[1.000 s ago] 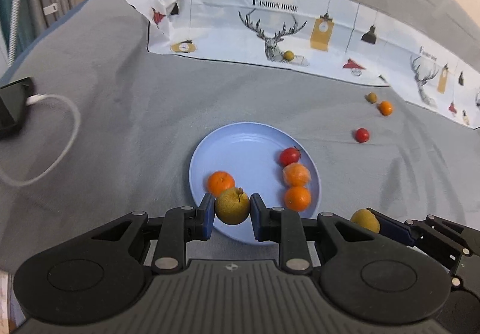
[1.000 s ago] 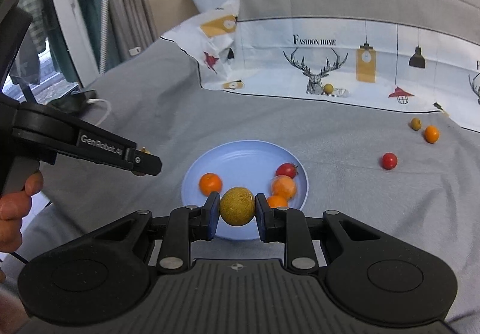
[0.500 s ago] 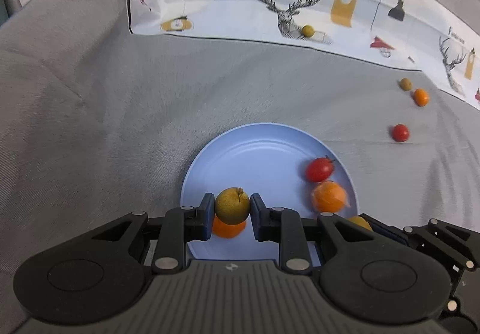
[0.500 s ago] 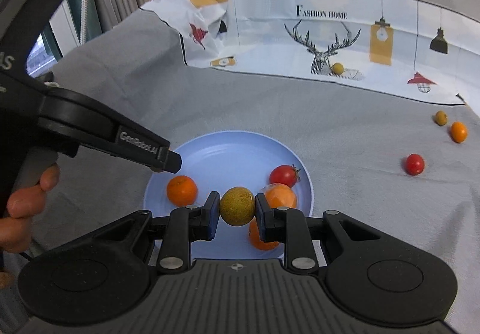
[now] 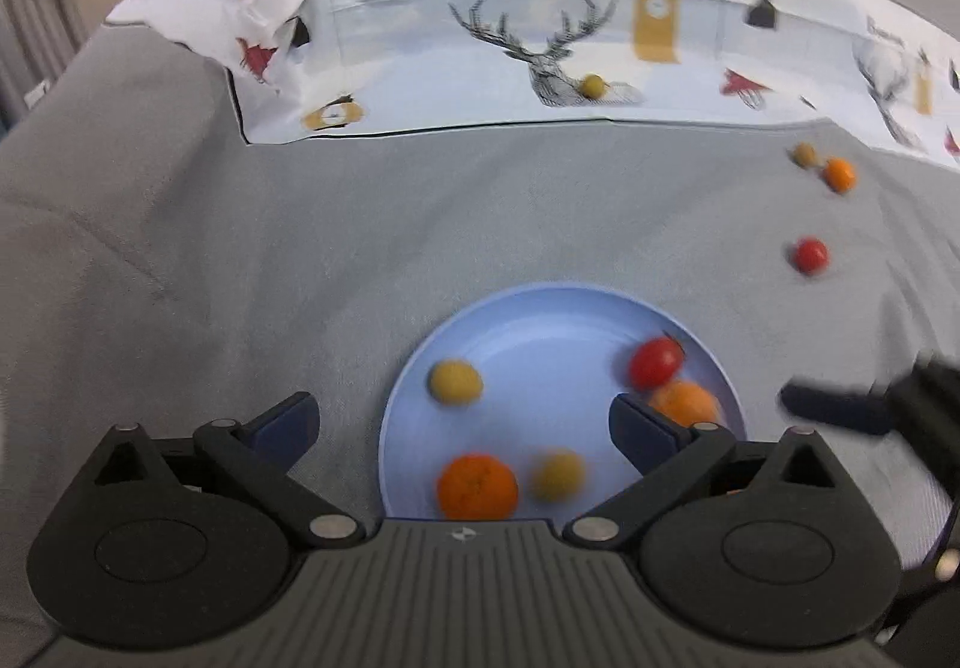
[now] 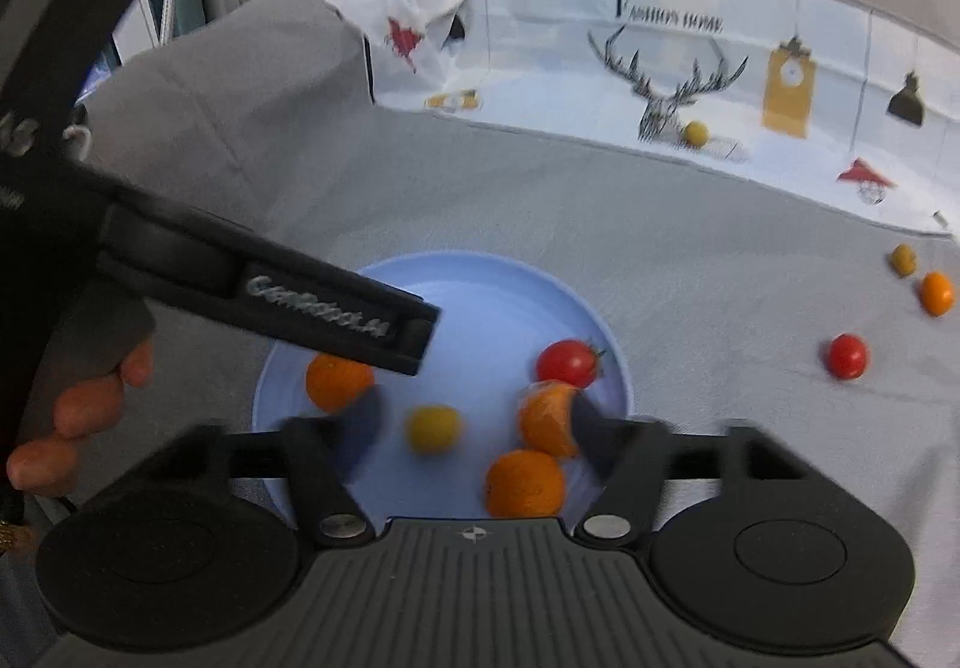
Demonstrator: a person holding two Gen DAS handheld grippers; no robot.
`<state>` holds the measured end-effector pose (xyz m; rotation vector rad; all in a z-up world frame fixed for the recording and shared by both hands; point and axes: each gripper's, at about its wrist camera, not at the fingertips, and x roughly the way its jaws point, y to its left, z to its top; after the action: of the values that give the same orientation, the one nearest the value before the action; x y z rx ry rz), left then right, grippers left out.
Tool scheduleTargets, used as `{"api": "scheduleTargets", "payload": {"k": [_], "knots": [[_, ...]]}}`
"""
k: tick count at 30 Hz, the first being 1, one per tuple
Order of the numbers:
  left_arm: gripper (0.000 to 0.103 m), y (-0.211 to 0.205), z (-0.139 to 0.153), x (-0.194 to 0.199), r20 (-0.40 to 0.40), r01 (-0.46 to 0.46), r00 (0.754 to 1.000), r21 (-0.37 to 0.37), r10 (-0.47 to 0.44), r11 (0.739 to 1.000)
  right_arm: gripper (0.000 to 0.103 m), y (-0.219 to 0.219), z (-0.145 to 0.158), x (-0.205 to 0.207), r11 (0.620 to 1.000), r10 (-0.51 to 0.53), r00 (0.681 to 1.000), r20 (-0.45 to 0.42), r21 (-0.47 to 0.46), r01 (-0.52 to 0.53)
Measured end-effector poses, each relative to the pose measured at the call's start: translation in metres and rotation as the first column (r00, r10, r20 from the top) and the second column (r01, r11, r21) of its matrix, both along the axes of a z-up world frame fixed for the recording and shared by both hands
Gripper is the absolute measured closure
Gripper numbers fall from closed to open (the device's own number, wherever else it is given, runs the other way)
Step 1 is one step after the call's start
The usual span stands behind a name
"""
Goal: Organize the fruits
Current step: 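Open both tools to drop the fruits onto the plate, then lift both open tools away from the plate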
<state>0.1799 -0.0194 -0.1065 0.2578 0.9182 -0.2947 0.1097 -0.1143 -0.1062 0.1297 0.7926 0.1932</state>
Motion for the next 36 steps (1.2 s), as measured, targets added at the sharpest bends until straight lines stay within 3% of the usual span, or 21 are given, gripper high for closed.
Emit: {"api": "scheduleTargets", "payload": {"k": [8, 13, 18, 36], "knots": [[0.000, 0.021, 0.041, -0.078, -0.011, -0.066, 0.998, -0.003, 0.066, 0.998, 0.003, -0.008, 0.036, -0.064, 1.000, -0.017, 1.000, -0.010, 0.010, 0.017], [0.000, 0.036, 0.066, -0.129, 0.001, -0.119, 0.993, -0.050, 0.120, 0.992, 0.001, -0.007, 0.063, -0.112, 0.997, -0.075, 0.997, 0.026, 0.033, 0.074], [0.000, 0.042, 0.085, -0.169, 0.066, -0.131, 0.989, -0.056, 0.135, 0.990, 0.001, -0.003, 0.085, -0.153, 0.995, -0.095, 0.991, 0.099, 0.017, 0.094], [0.000, 0.045, 0.132, -0.252, 0.215, -0.100, 0.969, -0.097, 0.119, 0.990, 0.001, -0.001, 0.128, -0.248, 0.991, -0.118, 0.939, 0.322, -0.019, 0.131]]}}
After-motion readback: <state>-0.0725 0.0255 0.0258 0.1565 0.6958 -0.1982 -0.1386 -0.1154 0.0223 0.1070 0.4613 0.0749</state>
